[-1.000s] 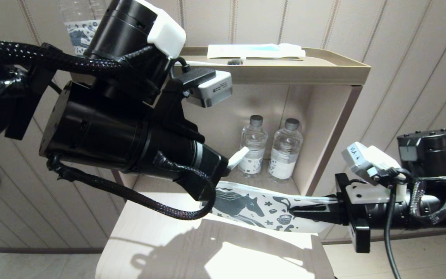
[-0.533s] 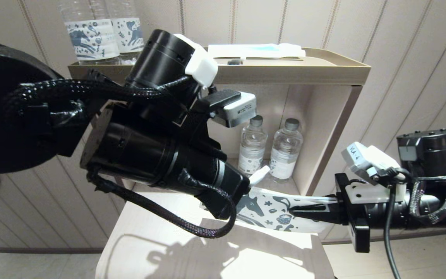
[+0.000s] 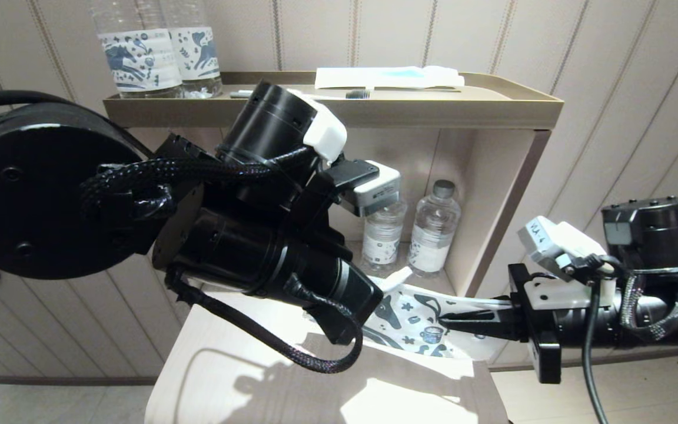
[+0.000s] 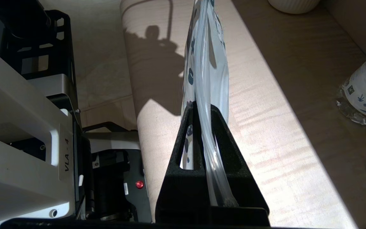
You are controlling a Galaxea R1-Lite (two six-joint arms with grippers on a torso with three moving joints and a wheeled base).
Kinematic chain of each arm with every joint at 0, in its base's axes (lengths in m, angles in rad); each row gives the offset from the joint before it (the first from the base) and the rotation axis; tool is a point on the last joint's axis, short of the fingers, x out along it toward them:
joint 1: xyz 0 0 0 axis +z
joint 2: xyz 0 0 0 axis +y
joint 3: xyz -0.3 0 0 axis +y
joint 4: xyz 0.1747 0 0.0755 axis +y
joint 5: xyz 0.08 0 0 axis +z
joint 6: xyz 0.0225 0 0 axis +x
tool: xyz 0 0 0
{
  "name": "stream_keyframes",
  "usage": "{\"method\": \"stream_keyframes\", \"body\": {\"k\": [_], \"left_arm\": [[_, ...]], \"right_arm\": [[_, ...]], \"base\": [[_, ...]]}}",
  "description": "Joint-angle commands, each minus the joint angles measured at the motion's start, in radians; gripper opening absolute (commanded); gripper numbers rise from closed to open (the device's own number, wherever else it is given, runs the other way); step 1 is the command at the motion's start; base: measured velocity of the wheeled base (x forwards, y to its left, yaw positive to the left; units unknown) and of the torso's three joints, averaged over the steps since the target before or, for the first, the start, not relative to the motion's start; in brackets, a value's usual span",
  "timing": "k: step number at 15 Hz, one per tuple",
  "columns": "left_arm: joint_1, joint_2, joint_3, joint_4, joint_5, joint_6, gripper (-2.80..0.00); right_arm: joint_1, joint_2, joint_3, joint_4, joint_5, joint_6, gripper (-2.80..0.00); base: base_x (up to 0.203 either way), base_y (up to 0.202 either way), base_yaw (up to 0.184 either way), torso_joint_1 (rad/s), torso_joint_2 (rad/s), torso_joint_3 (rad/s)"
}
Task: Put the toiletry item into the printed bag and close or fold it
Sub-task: Place the toothpaste in the storage bag
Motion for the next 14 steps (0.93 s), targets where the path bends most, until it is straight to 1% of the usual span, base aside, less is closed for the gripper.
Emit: {"method": "stream_keyframes", "body": {"k": [1, 4, 6, 7, 9, 14], "left_arm": [[-0.001, 0.004, 0.001, 0.001, -0.001, 0.002, -2.80], [0.001, -0.004, -0.049, 0.001, 0.001, 0.006, -2.80], [0.002, -0.006, -0.104, 0.005, 0.006, 0.023, -2.80], [0.003, -0.001, -0.116, 0.005, 0.009, 0.042, -2.80], [0.003, 0.013, -0.104, 0.005, 0.010, 0.075, -2.80], [0.015, 0.061, -0.093, 0.001, 0.009, 0.118, -2.80]], "right_arm": [[0.000, 0.004, -0.001, -0.003, 0.006, -0.003, -2.80], [0.001, 0.005, 0.000, -0.003, 0.006, -0.003, -2.80], [0.003, 0.003, 0.002, -0.003, 0.006, -0.003, -2.80], [0.003, 0.002, 0.002, -0.003, 0.006, -0.003, -2.80], [0.001, 0.000, 0.002, -0.003, 0.007, -0.004, -2.80], [0.001, -0.004, 0.002, -0.001, 0.009, -0.004, -2.80]], "base": [[0.000, 0.000, 0.000, 0.000, 0.00, 0.000], [0.000, 0.000, 0.000, 0.000, 0.00, 0.000], [0.000, 0.000, 0.000, 0.000, 0.00, 0.000], [0.000, 0.000, 0.000, 0.000, 0.00, 0.000], [0.000, 0.000, 0.000, 0.000, 0.00, 0.000], [0.000, 0.000, 0.000, 0.000, 0.00, 0.000]]}}
